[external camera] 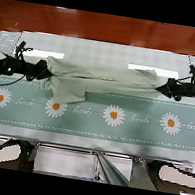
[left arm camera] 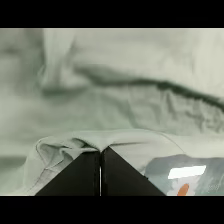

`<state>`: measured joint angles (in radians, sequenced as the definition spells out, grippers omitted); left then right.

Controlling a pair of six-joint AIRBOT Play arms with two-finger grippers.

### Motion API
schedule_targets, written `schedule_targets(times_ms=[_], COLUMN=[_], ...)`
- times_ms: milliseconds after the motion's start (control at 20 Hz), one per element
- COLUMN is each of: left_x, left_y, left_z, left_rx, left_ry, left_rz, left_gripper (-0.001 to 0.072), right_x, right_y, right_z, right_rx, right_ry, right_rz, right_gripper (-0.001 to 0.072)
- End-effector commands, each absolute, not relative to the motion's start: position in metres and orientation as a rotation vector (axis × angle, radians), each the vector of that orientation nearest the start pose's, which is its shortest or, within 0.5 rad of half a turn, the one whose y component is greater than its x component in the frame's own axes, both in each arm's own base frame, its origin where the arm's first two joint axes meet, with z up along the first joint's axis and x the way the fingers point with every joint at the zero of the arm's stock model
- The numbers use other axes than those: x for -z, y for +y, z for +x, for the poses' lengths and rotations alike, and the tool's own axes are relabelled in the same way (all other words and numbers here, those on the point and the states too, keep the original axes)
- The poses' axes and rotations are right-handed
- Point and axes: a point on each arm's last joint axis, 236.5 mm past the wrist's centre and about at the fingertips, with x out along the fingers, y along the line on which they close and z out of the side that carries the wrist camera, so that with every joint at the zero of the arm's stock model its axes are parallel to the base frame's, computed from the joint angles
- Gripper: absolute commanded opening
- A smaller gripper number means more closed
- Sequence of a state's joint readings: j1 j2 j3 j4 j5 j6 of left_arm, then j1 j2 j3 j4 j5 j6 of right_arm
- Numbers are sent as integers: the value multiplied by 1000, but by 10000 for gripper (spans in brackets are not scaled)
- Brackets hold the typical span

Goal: Fold the shirts.

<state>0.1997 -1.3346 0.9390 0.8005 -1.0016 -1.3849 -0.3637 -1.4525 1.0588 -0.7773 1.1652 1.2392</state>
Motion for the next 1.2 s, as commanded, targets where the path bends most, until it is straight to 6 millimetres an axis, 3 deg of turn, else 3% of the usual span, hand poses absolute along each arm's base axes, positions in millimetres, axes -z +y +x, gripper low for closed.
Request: schedule_targets(times_ms=[0, 200, 400, 600, 850, 900, 950, 1000, 1050, 1150], left_x=[30, 38, 37, 44, 64, 65, 64, 60, 54, 37], left_y=[-68, -73, -72, -71, -71, -72, -72, -72, -70, -54], left_z=[446, 495, 522, 536, 535, 533, 530, 525, 518, 500], left_rx=[219, 226, 253, 257, 251, 258, 264, 278, 306, 347], left_ry=[1199, 1200, 1195, 1190, 1223, 1235, 1246, 1264, 1296, 1368], left_rz=[-754, -777, -771, -768, -774, -773, -775, -773, -760, -722], left_gripper=[22, 22, 22, 22, 23, 35, 182, 452, 501, 501], right_x=[22, 40, 47, 58, 72, 72, 71, 67, 61, 37], right_y=[19, 23, 18, 17, 15, 14, 15, 15, 13, 1], right_z=[438, 470, 488, 495, 498, 500, 501, 499, 497, 490], right_rx=[-287, -264, -258, -249, -230, -224, -230, -243, -260, -311], right_ry=[1198, 1196, 1190, 1189, 1194, 1186, 1184, 1191, 1201, 1220], right_rz=[755, 773, 787, 811, 827, 826, 830, 834, 835, 844], right_gripper=[33, 33, 33, 33, 37, 200, 405, 407, 407, 406])
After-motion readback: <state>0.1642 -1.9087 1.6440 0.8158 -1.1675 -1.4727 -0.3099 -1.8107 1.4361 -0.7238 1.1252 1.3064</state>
